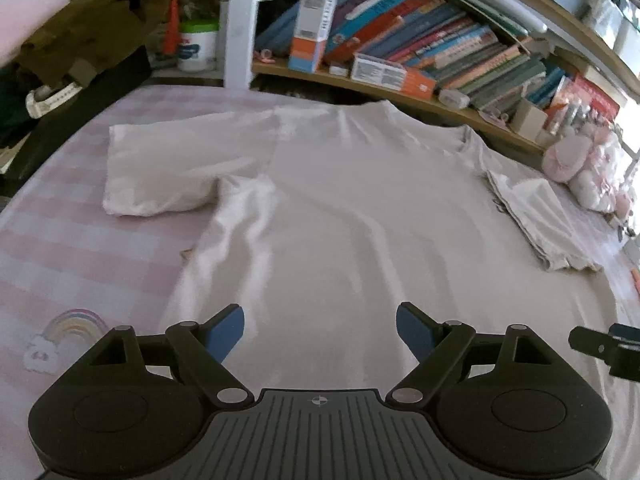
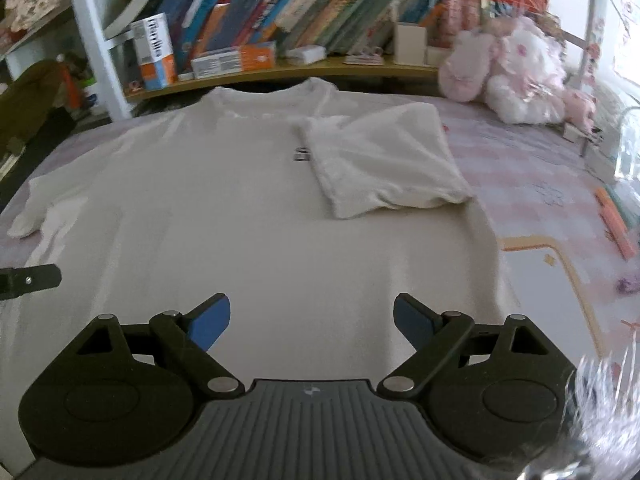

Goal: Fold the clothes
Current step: 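Move the left gripper to the other sleeve of the T-shirt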

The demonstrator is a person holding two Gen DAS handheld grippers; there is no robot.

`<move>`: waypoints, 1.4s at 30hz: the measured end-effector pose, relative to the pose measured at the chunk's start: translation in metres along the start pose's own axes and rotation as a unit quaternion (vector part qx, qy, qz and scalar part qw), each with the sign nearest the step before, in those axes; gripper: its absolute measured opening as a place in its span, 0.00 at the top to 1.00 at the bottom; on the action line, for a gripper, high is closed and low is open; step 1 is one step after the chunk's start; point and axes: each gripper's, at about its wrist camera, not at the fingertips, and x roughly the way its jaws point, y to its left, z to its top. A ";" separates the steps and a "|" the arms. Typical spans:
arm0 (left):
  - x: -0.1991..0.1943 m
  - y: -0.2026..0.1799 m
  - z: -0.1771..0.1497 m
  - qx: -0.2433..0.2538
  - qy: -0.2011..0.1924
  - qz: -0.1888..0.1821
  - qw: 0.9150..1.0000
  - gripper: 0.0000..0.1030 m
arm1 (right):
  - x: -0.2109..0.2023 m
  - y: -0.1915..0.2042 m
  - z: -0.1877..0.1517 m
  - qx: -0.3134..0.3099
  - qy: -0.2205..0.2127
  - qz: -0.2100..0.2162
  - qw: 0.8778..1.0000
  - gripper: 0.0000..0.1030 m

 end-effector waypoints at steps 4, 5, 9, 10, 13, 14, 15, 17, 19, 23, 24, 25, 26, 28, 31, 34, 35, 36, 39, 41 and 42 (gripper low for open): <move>-0.004 0.023 0.003 -0.014 -0.008 0.004 1.000 0.17 | 0.001 0.024 0.001 -0.017 -0.001 0.014 1.000 0.14; -0.006 0.029 0.003 -0.019 -0.012 0.008 1.000 0.17 | 0.001 0.028 0.001 -0.019 -0.001 0.015 1.000 0.14; -0.011 0.055 0.007 -0.043 -0.028 0.023 0.998 0.17 | 0.003 0.045 0.001 -0.030 -0.001 0.020 0.999 0.14; -0.011 0.063 0.008 -0.052 -0.031 0.028 0.998 0.17 | 0.003 0.048 0.002 -0.034 -0.002 0.021 0.999 0.14; -0.012 0.084 0.011 -0.080 -0.041 0.041 0.995 0.18 | 0.007 0.061 0.003 -0.047 -0.004 0.022 0.999 0.14; -0.013 0.092 0.013 -0.090 -0.045 0.045 0.994 0.18 | 0.010 0.066 0.004 -0.052 -0.004 0.023 0.998 0.14; -0.013 0.100 0.014 -0.100 -0.049 0.049 0.993 0.19 | 0.012 0.071 0.005 -0.058 -0.004 0.028 0.998 0.14; -0.012 0.112 0.017 -0.109 -0.059 0.059 0.991 0.20 | 0.015 0.083 0.007 -0.070 -0.005 0.038 0.997 0.14; -0.009 0.124 0.020 -0.120 -0.067 0.066 0.988 0.21 | 0.015 0.095 0.007 -0.092 -0.005 0.053 0.994 0.14; 0.004 0.150 0.032 -0.165 -0.081 0.060 0.981 0.33 | 0.014 0.116 0.005 -0.133 -0.005 0.073 0.988 0.14; 0.010 0.156 0.037 -0.182 -0.084 0.054 0.978 0.39 | 0.013 0.119 0.005 -0.141 -0.005 0.075 0.987 0.14; 0.015 0.161 0.041 -0.197 -0.085 0.051 0.975 0.42 | 0.013 0.122 0.005 -0.147 -0.005 0.075 0.986 0.14; 0.022 0.167 0.046 -0.212 -0.087 0.049 0.972 0.47 | 0.013 0.124 0.005 -0.150 -0.005 0.074 0.986 0.14; 0.034 0.171 0.055 -0.217 -0.082 0.057 0.971 0.53 | 0.013 0.126 0.005 -0.155 -0.006 0.072 0.985 0.14; 0.049 0.170 0.066 -0.211 -0.075 0.064 0.972 0.56 | 0.013 0.126 0.006 -0.156 -0.006 0.066 0.986 0.14; 0.058 0.168 0.071 -0.212 -0.065 0.067 0.973 0.61 | 0.013 0.125 0.006 -0.153 -0.007 0.059 0.986 0.14; 0.061 0.168 0.072 -0.216 -0.063 0.070 0.972 0.65 | 0.014 0.124 0.007 -0.152 -0.006 0.057 0.987 0.14; 0.062 0.166 0.072 -0.216 -0.066 0.075 0.971 0.67 | 0.014 0.123 0.007 -0.150 -0.005 0.056 0.987 0.14; 0.064 0.165 0.072 -0.223 -0.067 0.087 0.969 0.79 | 0.015 0.122 0.007 -0.150 -0.003 0.056 0.987 0.14; 0.064 0.167 0.071 -0.241 -0.066 0.091 0.964 0.92 | 0.015 0.122 0.006 -0.151 0.000 0.058 0.987 0.14; 0.065 0.169 0.071 -0.251 -0.065 0.093 0.961 0.96 | 0.016 0.122 0.005 -0.152 0.002 0.059 0.987 0.14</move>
